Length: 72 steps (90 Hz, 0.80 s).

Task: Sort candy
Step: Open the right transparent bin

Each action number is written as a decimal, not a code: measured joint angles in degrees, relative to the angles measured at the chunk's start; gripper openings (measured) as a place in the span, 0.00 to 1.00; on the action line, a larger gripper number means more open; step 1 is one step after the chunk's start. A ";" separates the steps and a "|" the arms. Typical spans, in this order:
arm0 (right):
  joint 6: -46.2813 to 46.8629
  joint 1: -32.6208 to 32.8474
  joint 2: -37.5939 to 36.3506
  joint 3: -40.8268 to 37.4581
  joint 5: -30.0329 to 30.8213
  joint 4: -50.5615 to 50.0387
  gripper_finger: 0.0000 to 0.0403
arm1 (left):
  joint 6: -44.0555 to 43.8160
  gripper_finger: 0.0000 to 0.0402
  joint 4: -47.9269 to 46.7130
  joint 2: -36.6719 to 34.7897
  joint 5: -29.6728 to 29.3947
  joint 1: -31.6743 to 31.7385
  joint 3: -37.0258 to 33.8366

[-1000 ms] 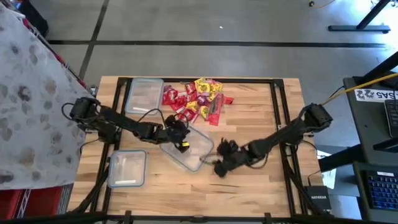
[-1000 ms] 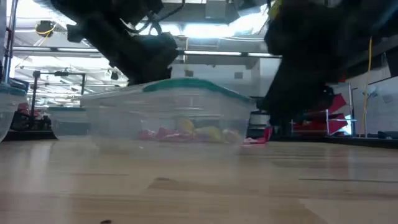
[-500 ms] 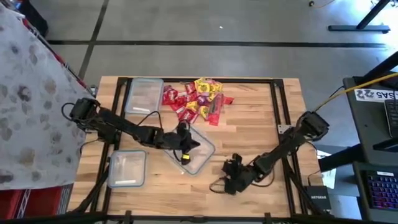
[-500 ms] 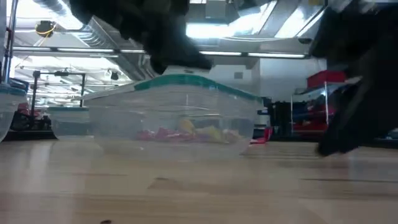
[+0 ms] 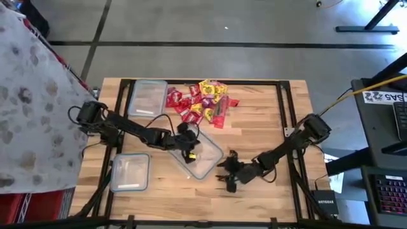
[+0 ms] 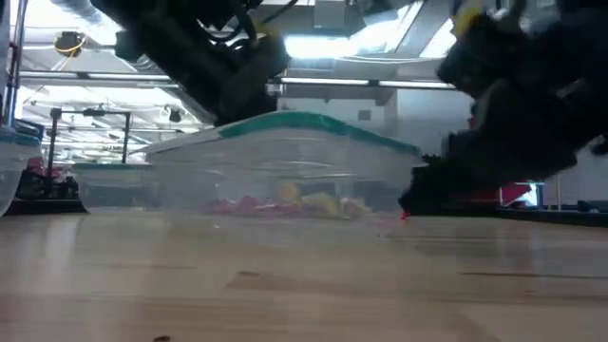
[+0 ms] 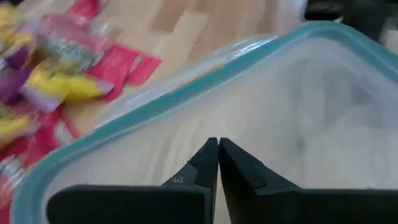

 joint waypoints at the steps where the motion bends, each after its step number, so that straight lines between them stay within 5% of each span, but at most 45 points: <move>1: 0.45 0.14 -0.03 -0.56 -0.13 1.15 0.55 | 0.66 0.00 0.65 0.36 0.21 -0.15 0.00; 33: 2.47 1.97 5.80 -5.92 -1.41 25.08 0.55 | 4.56 0.00 13.33 7.89 0.97 -1.54 0.07; 72: 3.72 2.23 9.62 2.99 -3.50 22.23 0.55 | 0.13 0.00 29.51 15.86 0.32 -1.01 0.20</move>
